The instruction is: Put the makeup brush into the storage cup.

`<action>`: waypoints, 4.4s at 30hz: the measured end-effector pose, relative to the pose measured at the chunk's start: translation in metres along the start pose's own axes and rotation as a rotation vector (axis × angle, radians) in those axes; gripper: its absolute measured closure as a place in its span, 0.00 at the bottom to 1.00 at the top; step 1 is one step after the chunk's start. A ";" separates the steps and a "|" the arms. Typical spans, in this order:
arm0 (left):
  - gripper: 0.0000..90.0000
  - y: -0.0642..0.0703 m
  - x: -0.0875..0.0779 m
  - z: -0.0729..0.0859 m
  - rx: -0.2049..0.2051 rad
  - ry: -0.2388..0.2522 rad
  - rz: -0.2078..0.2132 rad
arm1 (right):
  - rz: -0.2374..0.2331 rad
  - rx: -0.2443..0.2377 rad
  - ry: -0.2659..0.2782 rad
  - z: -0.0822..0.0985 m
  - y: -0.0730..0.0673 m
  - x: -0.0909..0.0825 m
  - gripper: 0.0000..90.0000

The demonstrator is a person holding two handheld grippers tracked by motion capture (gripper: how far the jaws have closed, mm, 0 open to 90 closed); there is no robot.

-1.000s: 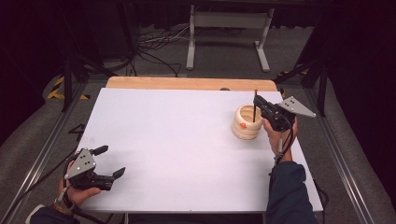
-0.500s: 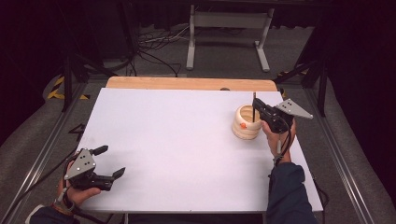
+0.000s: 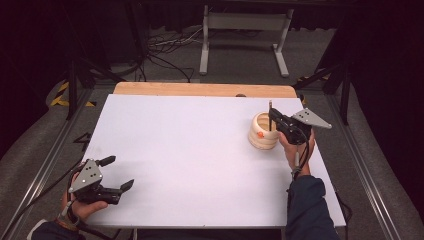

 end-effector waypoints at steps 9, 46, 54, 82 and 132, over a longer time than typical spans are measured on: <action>0.05 0.000 0.000 0.000 0.000 -0.002 -0.001 | 0.006 0.004 0.003 0.000 0.001 -0.001 0.93; 0.05 0.000 0.000 0.000 0.005 -0.002 -0.002 | 0.012 -0.071 0.020 -0.018 -0.013 -0.005 0.57; 0.05 -0.001 0.000 0.001 0.006 -0.009 0.000 | 0.040 -0.098 0.026 -0.022 -0.012 -0.006 0.37; 0.05 -0.001 -0.001 0.001 0.008 -0.008 -0.001 | 0.072 -0.138 0.041 -0.031 -0.021 -0.008 0.06; 0.05 0.001 0.001 0.002 0.012 -0.016 0.007 | 0.001 -0.183 0.056 -0.052 -0.050 -0.041 0.07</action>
Point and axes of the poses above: each handheld gripper's, and its own axes: x roughly forward along the jaws, z roughly out of its underside, y roughly to its right, the point moved 10 cm from there along x, roughly forward along the jaws, and after that the axes turned 11 degrees about y, right-handed, at the moved point
